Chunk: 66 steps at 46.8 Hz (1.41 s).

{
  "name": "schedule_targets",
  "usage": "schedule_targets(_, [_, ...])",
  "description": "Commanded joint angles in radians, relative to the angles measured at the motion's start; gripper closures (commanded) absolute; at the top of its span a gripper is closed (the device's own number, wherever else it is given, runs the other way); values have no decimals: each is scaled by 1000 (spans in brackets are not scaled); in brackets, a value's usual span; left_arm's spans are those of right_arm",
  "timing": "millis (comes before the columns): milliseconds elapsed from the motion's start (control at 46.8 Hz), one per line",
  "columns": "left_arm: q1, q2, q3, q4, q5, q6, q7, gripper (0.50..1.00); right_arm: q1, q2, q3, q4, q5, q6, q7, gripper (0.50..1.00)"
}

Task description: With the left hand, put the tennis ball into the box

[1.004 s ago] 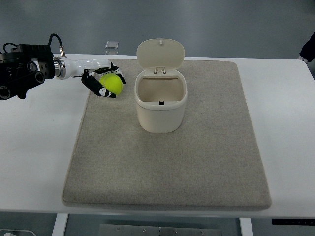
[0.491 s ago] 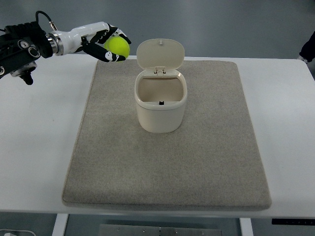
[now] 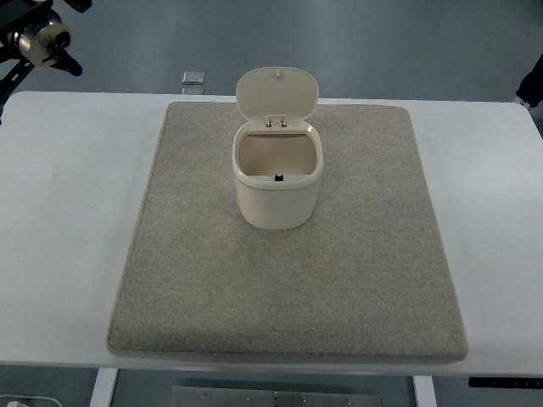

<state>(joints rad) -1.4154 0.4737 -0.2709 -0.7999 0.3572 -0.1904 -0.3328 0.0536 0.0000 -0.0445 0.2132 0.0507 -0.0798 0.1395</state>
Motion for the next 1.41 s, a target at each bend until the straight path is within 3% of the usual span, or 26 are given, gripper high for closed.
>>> schedule_targets(0, [-42,-10,-2,-7,-30,0,0,1000,0,0,0,0,0,0,0,562])
schedule_targets(299, [-143,-73,-19,-77,-98,0,-2,1000,0,0,0,0,0,0,0,562])
schedule_targets(705, [-145,-122,-74,-219,-69,-18,-2,1000,0,0,0,0,0,0,0,562])
schedule_targets(1090, [-76,-199,-4,-202,29,-32,-2,1000,0,0,0,0,0,0,0,562])
schedule_targets(1389, [-43,-268,6,-59,95,-90,-3,1000,0,0,0,0,0,0,0,562])
